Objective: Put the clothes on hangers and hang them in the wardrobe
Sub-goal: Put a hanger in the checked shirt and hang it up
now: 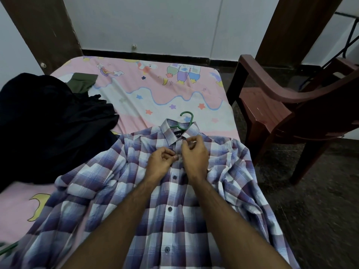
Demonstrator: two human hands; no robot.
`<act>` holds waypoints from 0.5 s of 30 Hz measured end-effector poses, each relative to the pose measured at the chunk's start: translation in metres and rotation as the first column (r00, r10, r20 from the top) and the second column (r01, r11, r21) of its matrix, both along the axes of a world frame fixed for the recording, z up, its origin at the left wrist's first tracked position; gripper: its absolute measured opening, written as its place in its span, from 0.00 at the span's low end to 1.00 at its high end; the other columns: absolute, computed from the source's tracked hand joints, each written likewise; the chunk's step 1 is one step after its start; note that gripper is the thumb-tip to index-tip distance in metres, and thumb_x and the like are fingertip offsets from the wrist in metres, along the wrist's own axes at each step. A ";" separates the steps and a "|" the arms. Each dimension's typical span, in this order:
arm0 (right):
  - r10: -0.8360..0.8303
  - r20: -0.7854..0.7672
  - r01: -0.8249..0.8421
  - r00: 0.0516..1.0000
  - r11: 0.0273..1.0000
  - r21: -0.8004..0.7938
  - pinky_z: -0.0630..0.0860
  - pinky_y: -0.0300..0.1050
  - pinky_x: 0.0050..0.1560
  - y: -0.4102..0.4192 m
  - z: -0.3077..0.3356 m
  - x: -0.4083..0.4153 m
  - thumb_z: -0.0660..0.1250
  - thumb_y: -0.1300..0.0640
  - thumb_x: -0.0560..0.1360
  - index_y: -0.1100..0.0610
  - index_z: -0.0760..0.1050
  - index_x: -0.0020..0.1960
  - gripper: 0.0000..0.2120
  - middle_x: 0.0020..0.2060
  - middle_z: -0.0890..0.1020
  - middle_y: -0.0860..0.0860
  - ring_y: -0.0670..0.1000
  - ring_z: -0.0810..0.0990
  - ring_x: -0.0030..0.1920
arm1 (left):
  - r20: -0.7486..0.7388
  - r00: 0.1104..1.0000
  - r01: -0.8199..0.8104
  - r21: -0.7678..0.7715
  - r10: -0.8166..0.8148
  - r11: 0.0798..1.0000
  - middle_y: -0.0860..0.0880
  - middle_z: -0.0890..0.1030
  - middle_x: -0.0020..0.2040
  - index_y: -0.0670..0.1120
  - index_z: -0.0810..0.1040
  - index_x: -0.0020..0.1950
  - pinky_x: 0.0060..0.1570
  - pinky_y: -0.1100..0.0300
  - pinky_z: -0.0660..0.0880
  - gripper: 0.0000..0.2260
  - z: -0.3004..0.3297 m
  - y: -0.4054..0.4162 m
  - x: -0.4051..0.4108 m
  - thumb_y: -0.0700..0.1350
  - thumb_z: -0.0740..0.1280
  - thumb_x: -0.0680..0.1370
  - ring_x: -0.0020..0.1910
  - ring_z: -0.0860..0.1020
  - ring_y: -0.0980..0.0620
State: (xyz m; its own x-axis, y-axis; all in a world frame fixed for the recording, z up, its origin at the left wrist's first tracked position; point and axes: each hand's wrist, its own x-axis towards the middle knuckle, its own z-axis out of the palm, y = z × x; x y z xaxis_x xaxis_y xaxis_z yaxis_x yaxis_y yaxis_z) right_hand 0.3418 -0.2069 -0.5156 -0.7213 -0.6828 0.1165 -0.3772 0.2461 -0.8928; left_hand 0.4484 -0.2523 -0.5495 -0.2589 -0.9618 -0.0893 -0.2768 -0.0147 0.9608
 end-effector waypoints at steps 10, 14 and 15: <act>-0.064 0.027 0.048 0.998 0.913 0.404 0.76 0.46 0.43 -0.043 0.002 -0.014 0.69 0.37 0.68 0.59 0.76 0.58 0.30 0.48 0.85 0.53 0.57 0.84 0.48 | 0.210 0.972 0.147 -0.198 -0.105 0.969 0.52 0.75 0.54 0.46 0.82 0.59 0.56 0.62 0.75 0.08 -0.004 -0.001 0.005 0.43 0.67 0.81 0.52 0.77 0.58; -0.045 0.212 -0.008 0.976 0.970 0.245 0.84 0.56 0.38 -0.031 -0.019 -0.028 0.67 0.42 0.64 0.57 0.78 0.40 0.18 0.33 0.85 0.52 0.55 0.85 0.35 | 0.186 0.982 0.094 -0.429 -0.014 0.898 0.52 0.71 0.60 0.50 0.72 0.61 0.51 0.68 0.74 0.14 0.013 -0.005 0.005 0.36 0.64 0.79 0.53 0.76 0.54; -0.027 0.276 -0.025 0.961 0.983 0.183 0.84 0.58 0.36 -0.026 -0.020 -0.031 0.68 0.45 0.66 0.57 0.77 0.37 0.14 0.32 0.85 0.53 0.55 0.86 0.33 | 0.210 0.978 0.116 -0.490 -0.013 0.864 0.51 0.69 0.63 0.50 0.71 0.64 0.52 0.65 0.75 0.17 0.018 -0.011 0.004 0.34 0.64 0.78 0.54 0.76 0.52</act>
State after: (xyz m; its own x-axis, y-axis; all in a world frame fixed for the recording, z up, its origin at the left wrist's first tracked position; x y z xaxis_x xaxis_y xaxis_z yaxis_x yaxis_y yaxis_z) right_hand 0.3110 -0.2331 -0.5353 -0.7081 -0.6729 -0.2140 -0.1217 0.4148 -0.9017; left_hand 0.4526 -0.2637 -0.5317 -0.3492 -0.8727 0.3413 -0.4405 0.4743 0.7622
